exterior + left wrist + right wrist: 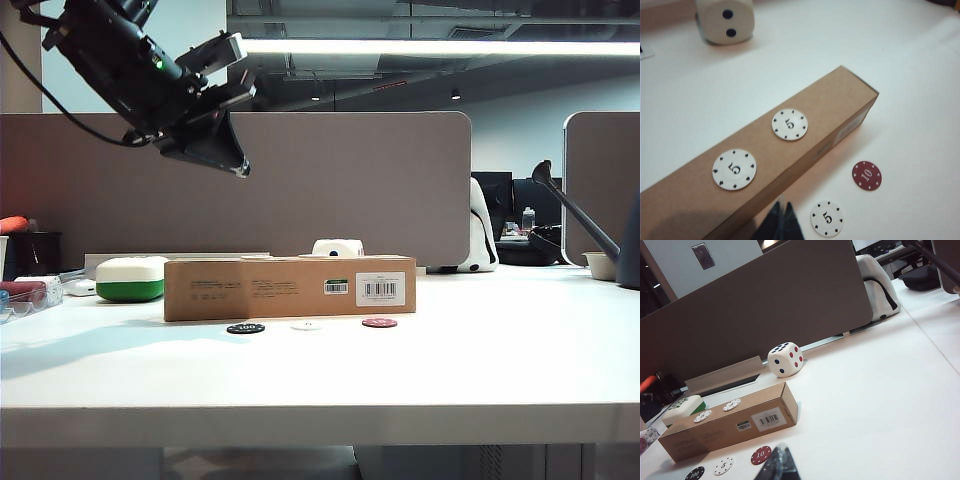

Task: Push the chip, whose value equals the sum of all the chip values on the rectangular box, forward next to the box.

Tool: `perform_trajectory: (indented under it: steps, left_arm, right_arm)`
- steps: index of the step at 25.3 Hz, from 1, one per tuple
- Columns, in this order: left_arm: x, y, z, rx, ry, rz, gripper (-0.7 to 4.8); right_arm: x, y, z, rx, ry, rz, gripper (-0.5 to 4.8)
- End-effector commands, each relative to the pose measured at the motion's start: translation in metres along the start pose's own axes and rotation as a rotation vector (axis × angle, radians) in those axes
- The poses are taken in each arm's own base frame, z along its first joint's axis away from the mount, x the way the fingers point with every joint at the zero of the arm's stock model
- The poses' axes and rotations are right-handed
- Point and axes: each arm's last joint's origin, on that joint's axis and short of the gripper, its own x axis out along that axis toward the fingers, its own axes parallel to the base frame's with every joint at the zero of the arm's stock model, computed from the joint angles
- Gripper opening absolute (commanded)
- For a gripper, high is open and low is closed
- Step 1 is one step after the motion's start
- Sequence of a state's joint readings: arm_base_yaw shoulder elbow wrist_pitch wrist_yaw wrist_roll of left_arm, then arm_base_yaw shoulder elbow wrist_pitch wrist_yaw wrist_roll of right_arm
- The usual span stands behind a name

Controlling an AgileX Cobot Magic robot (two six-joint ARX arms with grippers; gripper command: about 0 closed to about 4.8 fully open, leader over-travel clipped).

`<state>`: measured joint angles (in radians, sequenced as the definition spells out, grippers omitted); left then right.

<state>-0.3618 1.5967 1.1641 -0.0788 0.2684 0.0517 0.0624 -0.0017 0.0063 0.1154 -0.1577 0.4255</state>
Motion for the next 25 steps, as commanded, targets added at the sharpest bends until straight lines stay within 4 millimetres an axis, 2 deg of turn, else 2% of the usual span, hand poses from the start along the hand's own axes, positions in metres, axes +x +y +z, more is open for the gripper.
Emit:
perform_trajectory:
  steps: [1, 9, 17, 25]
  left_arm:
    - [-0.004, -0.001, 0.004, -0.011, 0.04, 0.001, -0.05]
    - [-0.016, -0.002, 0.009, -0.053, 0.23, 0.058, -0.05]
    - [-0.024, -0.001, 0.039, -0.042, 0.173, 0.063, -0.05]
    - [-0.021, 0.0, 0.043, -0.044, 0.178, 0.059, -0.05]
  right_arm:
    - [0.0, 0.0, 0.001, -0.001, -0.012, 0.006, -0.04]
    - [0.0, 0.0, 0.0, -0.001, -0.011, 0.005, -0.04]
    - [0.0, 0.0, 0.001, -0.001, -0.013, 0.006, -0.05]
    - [0.0, 0.0, 0.0, 0.149, -0.01, 0.001, -0.05]
